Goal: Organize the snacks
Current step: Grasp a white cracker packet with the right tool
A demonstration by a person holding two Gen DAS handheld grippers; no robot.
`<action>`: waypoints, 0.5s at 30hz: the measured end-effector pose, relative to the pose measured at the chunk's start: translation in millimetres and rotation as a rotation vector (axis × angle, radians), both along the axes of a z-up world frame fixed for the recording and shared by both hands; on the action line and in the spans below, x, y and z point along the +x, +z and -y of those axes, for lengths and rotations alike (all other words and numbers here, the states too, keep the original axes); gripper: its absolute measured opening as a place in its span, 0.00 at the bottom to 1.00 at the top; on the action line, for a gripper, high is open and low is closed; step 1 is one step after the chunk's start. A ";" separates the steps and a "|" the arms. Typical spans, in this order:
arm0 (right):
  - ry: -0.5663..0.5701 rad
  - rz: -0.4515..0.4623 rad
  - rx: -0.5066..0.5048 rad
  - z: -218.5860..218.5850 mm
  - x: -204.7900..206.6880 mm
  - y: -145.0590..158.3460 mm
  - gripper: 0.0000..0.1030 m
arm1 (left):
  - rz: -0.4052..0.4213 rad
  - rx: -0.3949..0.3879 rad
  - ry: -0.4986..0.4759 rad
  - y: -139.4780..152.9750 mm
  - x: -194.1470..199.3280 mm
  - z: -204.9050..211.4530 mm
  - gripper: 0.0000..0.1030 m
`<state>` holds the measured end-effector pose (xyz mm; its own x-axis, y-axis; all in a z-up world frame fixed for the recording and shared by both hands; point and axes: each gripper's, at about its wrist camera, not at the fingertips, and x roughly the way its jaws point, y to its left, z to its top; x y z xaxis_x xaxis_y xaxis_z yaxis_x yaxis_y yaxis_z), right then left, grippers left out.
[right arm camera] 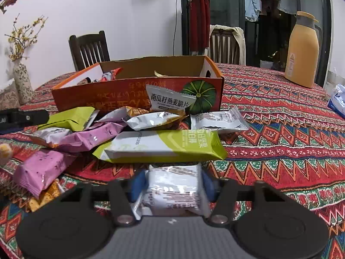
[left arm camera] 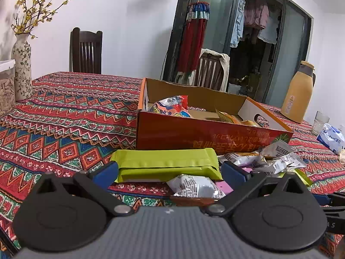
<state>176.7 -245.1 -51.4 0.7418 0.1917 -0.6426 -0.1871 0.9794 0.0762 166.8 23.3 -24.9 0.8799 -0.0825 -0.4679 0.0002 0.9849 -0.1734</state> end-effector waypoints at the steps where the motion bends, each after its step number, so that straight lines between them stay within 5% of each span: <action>1: 0.000 0.003 0.002 0.5 -1.0 0.2 0.45 | 0.000 0.000 0.001 0.0 -0.1 -0.1 1.00; 15: -0.006 0.086 0.035 4.3 -22.2 17.0 0.43 | -0.039 0.002 0.007 13.3 -2.9 0.8 1.00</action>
<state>154.5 -249.5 -34.4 0.7951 0.2082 -0.5696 -0.1882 0.9776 0.0946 163.9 22.6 -11.6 0.8616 -0.0754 -0.5019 -0.0132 0.9852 -0.1708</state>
